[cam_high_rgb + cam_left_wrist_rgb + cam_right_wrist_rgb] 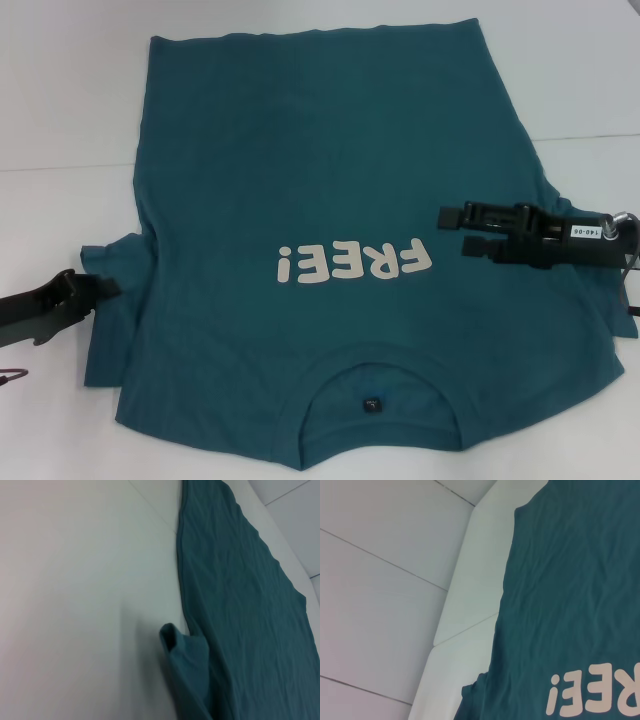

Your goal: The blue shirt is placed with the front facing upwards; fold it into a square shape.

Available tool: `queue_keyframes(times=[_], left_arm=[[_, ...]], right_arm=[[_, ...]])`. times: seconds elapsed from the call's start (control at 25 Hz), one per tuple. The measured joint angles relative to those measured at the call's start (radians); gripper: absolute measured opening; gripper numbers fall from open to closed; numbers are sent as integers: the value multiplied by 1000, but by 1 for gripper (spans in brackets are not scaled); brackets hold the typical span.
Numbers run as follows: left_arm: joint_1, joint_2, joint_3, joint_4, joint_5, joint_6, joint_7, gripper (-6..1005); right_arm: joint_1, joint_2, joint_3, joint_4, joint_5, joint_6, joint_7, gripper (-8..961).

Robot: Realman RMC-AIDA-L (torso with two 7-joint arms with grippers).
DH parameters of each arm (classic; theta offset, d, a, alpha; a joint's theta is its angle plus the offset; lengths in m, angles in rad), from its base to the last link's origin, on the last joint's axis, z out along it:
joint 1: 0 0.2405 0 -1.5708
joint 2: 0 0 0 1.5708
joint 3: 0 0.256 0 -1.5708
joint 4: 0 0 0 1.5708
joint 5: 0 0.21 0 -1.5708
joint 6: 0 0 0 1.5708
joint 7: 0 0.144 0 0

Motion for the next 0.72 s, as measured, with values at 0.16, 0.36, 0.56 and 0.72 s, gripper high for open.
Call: queue_keyframes(times=[0.16,0.36,0.56,0.72], left_arm=[[2,1,-1,2,1,7,0,172],[3,5,0,5,1,22,4,8],[3,17,-1,34,35,38,5,-1],[3,28,-6,52,53,38,-3,-1]], right_arm=[[1,0,0,0,0,0,3,911],[0,0,0,0,0,0,3,911],[-1,0,0,0,0,0,4,911],[-2,0,0,0,0,0,4,911]])
